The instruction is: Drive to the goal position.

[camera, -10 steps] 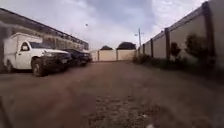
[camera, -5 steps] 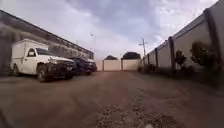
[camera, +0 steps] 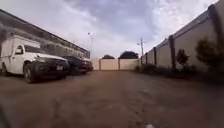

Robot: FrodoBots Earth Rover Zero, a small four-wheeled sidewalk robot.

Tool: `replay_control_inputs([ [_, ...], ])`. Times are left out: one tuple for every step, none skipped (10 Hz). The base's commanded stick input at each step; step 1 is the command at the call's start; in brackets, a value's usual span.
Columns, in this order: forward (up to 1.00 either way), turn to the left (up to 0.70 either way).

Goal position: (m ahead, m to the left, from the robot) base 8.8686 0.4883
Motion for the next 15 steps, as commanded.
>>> replay_control_inputs([
  [1.00, 0.00],
  [1.00, 0.00],
  [1.00, 0.00],
  [1.00, 0.00],
  [1.00, 0.00],
  [1.00, 0.00],
  [1.00, 0.00],
  [1.00, -0.10],
  [1.00, -0.36],
  [1.00, -0.27],
  [1.00, -0.14],
  [1.00, -0.02],
  [1.00, 0.00],
  [1.00, 0.00],
  [1.00, 0.00],
])
